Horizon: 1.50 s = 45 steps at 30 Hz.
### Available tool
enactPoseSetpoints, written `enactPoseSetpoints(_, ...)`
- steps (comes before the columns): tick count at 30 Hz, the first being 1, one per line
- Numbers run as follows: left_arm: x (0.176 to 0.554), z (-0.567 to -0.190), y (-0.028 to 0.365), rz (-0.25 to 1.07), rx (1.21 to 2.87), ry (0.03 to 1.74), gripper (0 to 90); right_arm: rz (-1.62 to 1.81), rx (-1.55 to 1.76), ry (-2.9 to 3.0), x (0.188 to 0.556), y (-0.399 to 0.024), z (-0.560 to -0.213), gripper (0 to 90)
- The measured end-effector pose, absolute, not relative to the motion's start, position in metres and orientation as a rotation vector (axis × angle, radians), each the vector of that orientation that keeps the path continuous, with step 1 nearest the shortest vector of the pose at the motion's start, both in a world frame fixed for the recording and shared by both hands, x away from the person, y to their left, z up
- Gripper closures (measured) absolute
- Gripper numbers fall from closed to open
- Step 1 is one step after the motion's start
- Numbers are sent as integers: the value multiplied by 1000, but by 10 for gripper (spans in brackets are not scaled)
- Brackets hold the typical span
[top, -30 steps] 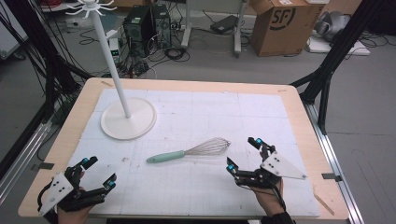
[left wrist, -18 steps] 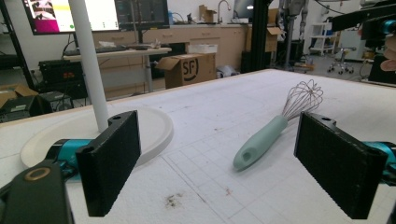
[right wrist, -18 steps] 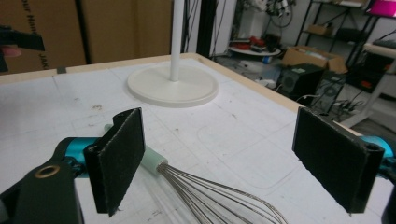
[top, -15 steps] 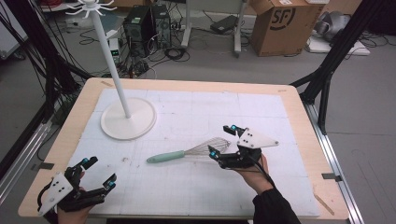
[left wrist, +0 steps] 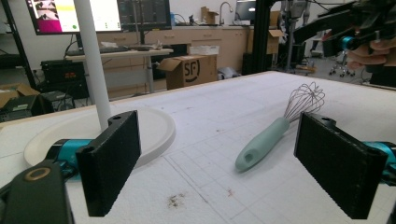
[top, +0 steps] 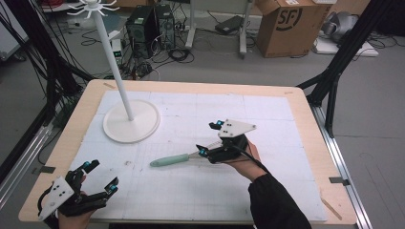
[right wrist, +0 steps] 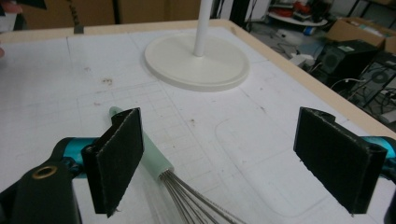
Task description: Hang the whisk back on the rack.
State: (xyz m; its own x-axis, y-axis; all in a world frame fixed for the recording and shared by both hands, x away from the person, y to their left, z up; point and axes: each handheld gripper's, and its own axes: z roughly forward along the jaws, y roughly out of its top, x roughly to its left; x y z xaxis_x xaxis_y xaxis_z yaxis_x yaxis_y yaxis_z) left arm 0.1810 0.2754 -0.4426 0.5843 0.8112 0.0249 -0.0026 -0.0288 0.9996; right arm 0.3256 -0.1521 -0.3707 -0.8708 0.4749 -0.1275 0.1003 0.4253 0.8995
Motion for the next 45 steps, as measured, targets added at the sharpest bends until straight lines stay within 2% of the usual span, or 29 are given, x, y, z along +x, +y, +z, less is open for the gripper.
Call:
enactPoseSetpoints(14, 182, -443, 274, 736, 1476, 718, 154, 1218, 247, 2603, 343, -95, -390, 230)
enactPoseSetpoints(24, 183, -444, 274, 730, 1476, 718, 155, 946, 11, 2834, 354, -51, -410, 306)
enactPoseSetpoints(34, 184, -444, 274, 724, 1486, 717, 160, 763, -60, 3016, 365, -36, -421, 347)
enactPoseSetpoints(38, 184, -444, 273, 720, 1491, 713, 162, 678, -109, 3070, 366, -31, -425, 437)
enactPoseSetpoints(45, 185, -445, 272, 718, 1493, 714, 162, 668, -108, 3085, 366, -31, -427, 481)
